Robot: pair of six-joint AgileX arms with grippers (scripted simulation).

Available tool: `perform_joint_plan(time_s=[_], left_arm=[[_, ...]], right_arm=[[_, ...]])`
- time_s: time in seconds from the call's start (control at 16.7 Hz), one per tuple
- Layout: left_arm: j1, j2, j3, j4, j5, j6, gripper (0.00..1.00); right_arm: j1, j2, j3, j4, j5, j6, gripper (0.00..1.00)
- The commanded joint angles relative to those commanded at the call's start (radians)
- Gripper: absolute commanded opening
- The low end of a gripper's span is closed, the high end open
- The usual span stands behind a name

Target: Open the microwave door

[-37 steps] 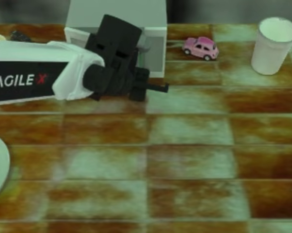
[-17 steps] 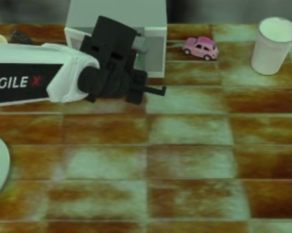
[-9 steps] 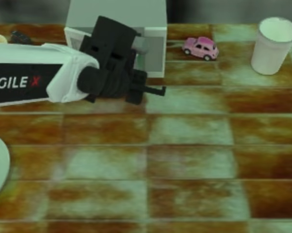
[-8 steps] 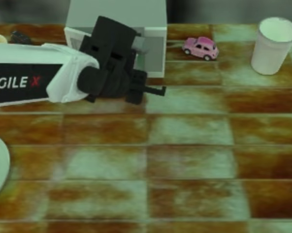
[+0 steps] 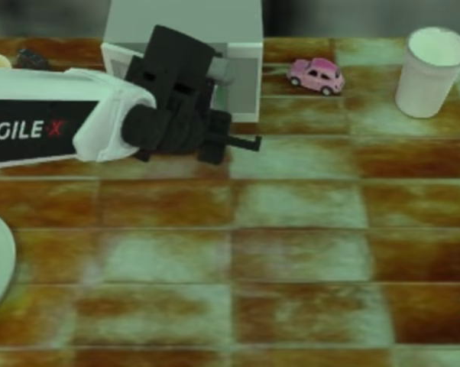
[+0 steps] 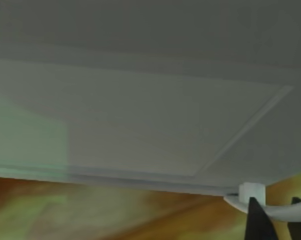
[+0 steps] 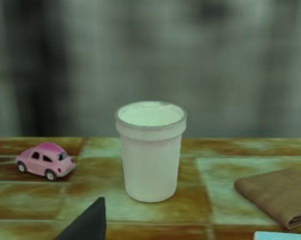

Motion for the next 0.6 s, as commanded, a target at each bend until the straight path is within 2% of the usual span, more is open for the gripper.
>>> perform_joint_plan(time_s=[0.6], left_arm=[[0.013, -0.023, -0.032, 0.013, 0.035, 0.041, 0.0]], right_arm=[[0.0, 0.0, 0.0, 0.0, 0.0, 0.0, 1.0]])
